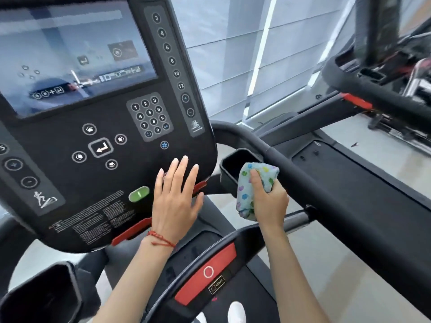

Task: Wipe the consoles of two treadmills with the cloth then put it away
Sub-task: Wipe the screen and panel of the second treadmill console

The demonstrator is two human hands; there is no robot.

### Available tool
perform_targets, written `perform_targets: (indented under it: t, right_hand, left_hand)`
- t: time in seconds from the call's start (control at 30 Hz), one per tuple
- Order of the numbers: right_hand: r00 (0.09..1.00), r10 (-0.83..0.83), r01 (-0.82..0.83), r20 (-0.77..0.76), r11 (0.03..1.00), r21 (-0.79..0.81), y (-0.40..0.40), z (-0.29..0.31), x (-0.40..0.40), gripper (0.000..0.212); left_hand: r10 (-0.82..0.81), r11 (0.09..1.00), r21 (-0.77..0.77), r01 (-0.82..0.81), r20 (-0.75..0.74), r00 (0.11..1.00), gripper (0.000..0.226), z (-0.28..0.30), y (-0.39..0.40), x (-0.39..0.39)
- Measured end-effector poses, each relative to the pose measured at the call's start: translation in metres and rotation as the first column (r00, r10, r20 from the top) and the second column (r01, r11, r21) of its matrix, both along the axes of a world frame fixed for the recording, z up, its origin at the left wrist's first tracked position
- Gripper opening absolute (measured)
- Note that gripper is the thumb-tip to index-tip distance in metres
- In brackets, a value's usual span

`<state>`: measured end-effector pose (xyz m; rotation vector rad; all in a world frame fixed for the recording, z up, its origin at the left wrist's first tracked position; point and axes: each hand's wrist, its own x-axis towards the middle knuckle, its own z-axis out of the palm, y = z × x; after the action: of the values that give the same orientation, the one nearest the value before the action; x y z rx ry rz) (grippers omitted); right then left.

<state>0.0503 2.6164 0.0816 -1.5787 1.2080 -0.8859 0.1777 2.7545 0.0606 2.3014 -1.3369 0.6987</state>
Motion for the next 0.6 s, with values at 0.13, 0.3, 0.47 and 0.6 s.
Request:
perform_targets:
  t: [0.13,0.3,0.47,0.6]
  right_hand:
    - [0.995,-0.099,0.099,0.019,0.995,-0.014,-0.009,0.002,-0.040,0.026]
    - [0.980,-0.196,0.197,0.037,0.980,-0.010,-0.020,0.001,-0.098,0.022]
    - [0.951,-0.308,0.308,0.036,0.951,-0.016,-0.032,-0.004,-0.173,0.026]
    - [0.916,-0.401,0.401,0.036,0.916,-0.011,-0.037,-0.008,-0.237,0.024]
  left_hand:
    - [-0.119,0.993,0.022,0.119,-0.014,0.993,0.049,-0.001,-0.020,-0.025]
    - [-0.260,0.964,0.039,0.261,-0.041,0.965,0.050,0.000,-0.051,-0.067]
    - [-0.381,0.920,0.080,0.383,-0.044,0.924,0.052,0.000,-0.086,-0.128]
    - [-0.468,0.875,0.109,0.472,-0.064,0.882,0.052,-0.005,-0.114,-0.185]
